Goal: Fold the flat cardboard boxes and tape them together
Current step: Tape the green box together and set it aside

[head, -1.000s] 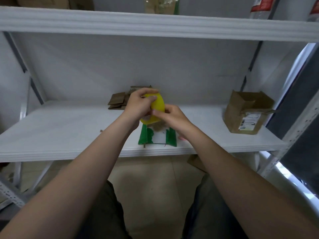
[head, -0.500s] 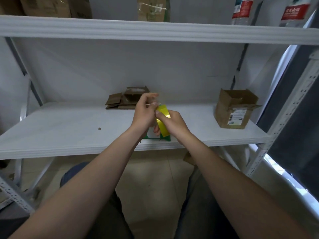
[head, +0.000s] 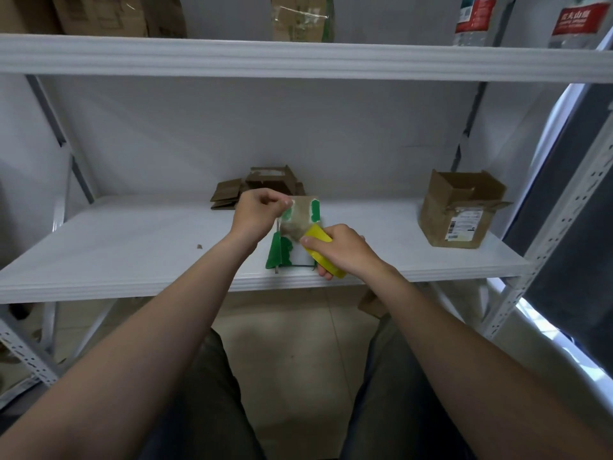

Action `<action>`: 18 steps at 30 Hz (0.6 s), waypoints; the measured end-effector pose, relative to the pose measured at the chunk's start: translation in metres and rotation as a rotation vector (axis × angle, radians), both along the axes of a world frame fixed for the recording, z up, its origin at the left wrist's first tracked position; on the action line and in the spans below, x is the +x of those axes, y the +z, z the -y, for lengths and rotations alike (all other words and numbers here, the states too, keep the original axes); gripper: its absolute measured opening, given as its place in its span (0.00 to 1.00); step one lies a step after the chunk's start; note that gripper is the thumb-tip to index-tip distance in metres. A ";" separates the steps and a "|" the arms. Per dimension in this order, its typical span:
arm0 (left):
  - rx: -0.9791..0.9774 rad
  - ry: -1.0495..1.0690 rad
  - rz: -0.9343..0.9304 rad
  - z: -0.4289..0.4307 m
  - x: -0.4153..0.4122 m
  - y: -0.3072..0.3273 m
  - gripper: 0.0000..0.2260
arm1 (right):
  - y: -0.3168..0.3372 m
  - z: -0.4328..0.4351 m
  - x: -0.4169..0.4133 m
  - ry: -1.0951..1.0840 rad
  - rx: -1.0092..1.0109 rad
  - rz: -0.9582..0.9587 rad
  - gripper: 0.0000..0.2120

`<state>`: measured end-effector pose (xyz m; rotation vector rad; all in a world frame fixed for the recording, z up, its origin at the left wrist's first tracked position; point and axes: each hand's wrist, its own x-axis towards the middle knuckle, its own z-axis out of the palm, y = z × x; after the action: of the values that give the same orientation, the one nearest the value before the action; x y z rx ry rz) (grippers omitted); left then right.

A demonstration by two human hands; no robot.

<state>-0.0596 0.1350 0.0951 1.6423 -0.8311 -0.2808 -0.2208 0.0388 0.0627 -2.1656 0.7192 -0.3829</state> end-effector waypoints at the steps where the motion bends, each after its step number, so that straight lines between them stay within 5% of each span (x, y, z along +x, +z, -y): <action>1: 0.004 0.001 -0.003 -0.001 0.001 0.000 0.03 | 0.001 0.000 -0.001 0.008 0.004 0.003 0.16; 9: 0.000 -0.040 -0.032 -0.003 0.003 -0.006 0.02 | 0.008 0.007 -0.010 0.046 0.003 -0.010 0.15; 13: -0.030 0.013 -0.124 -0.004 0.008 -0.009 0.02 | 0.009 0.013 -0.022 0.139 -0.068 0.119 0.07; 18: -0.090 0.119 -0.186 -0.002 0.019 -0.027 0.03 | -0.004 0.043 -0.025 0.041 -0.249 0.193 0.21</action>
<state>-0.0409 0.1372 0.0676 1.5486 -0.5948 -0.3027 -0.2458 -0.0038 0.0587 -2.3304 0.5405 -0.6805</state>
